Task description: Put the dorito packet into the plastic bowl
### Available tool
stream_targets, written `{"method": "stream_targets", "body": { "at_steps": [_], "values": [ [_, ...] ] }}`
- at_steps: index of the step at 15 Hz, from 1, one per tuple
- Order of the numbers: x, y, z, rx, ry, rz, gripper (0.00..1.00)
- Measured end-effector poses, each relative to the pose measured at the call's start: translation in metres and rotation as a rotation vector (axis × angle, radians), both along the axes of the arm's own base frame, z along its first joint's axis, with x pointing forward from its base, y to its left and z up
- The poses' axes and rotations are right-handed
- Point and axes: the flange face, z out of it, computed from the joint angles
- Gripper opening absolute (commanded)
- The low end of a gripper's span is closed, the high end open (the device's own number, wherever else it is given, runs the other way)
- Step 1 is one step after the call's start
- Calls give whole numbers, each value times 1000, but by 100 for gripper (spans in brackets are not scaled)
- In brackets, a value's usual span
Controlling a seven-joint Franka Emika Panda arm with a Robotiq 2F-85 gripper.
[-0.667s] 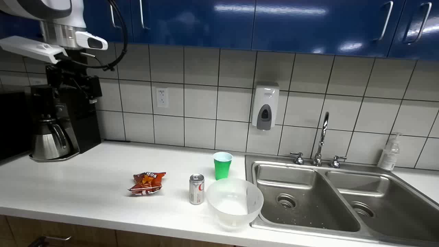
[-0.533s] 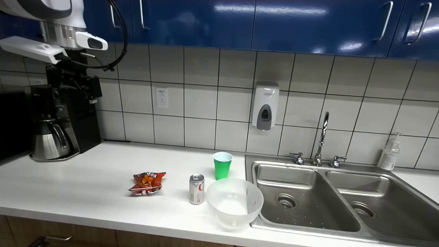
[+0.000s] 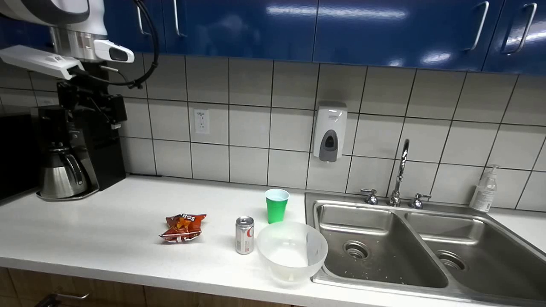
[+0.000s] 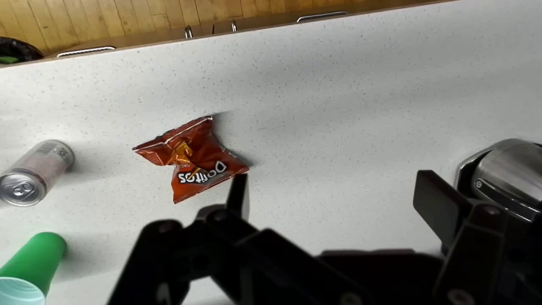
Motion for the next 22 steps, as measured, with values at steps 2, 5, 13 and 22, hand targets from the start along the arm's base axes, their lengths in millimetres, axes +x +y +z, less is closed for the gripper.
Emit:
{"method": "stream_targets", "body": {
  "at_steps": [2, 5, 13, 22],
  "values": [
    [0, 0, -2, 0, -5, -2, 100],
    [1, 0, -9, -4, -24, -1, 100],
    [11, 5, -42, -58, -29, 56, 100],
    [44, -43, -88, -148, 34, 154, 100]
  ]
}}
